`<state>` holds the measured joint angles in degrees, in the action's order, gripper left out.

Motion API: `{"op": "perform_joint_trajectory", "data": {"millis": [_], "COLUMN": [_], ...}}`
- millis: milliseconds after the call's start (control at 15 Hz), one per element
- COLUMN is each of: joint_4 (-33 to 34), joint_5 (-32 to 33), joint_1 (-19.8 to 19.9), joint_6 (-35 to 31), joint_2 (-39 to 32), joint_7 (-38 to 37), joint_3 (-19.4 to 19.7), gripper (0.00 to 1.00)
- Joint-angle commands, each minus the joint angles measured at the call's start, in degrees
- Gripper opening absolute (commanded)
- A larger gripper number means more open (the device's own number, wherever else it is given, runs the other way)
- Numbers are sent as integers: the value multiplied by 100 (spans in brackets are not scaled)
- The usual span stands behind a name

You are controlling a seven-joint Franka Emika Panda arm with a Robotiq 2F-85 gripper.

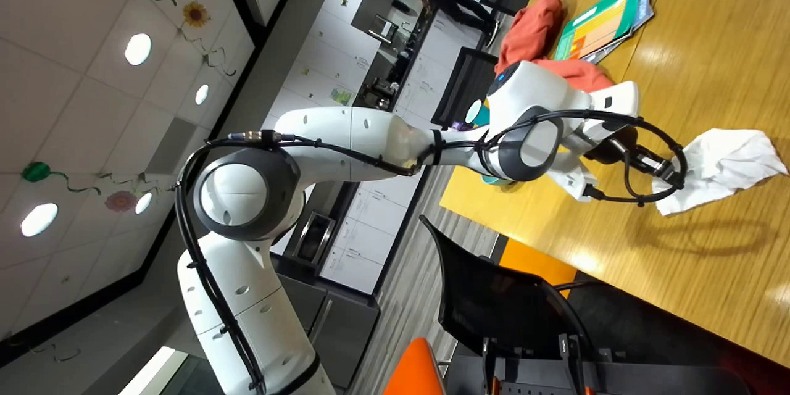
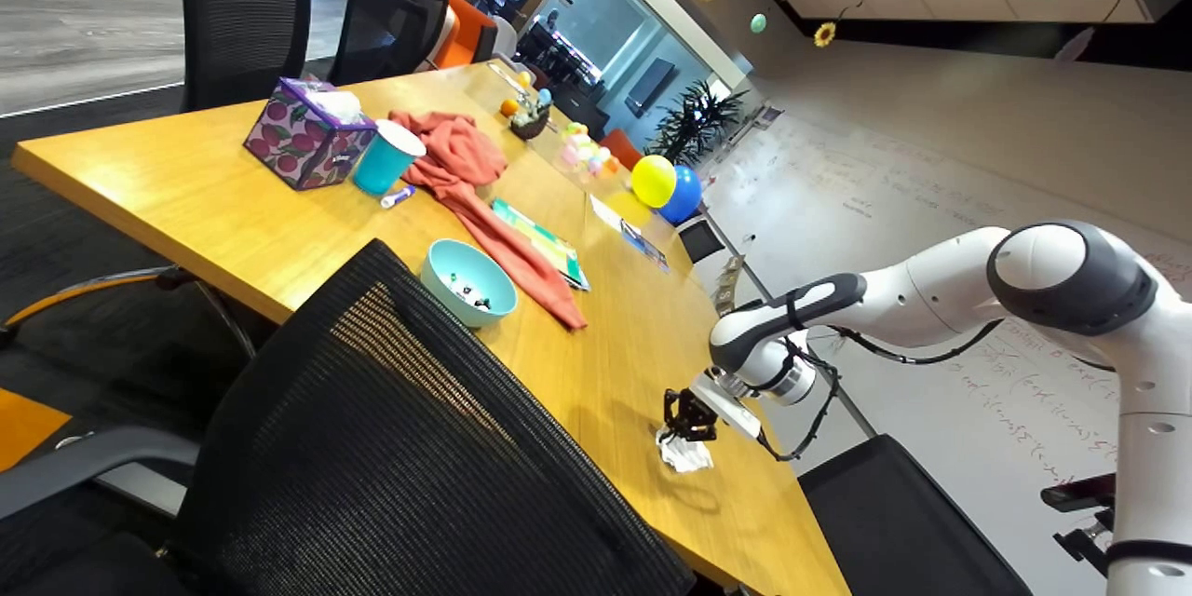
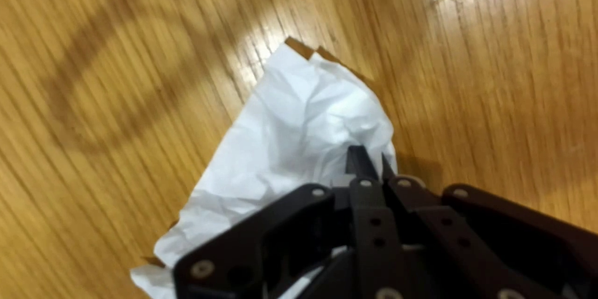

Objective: Use the square of tissue to wipe the table

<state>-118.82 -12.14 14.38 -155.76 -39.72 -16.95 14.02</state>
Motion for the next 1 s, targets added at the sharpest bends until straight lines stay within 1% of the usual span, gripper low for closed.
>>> {"op": "perform_joint_trajectory", "data": {"millis": [0,267,467,600,733,933], "joint_4": [114,273,368,416,461,403], "joint_5": [-195,-465,-560,-506,-453,-400], "joint_1": [214,535,591,535,461,399], "joint_6": [81,152,273,386,442,434], "joint_2": [31,13,-63,-123,-174,-155], "joint_7": [474,1360,1920,2212,2412,2457], "joint_3": [-537,-1390,-1867,-2043,-2110,-1994], "gripper": [0,0,0,0,0,0]}}
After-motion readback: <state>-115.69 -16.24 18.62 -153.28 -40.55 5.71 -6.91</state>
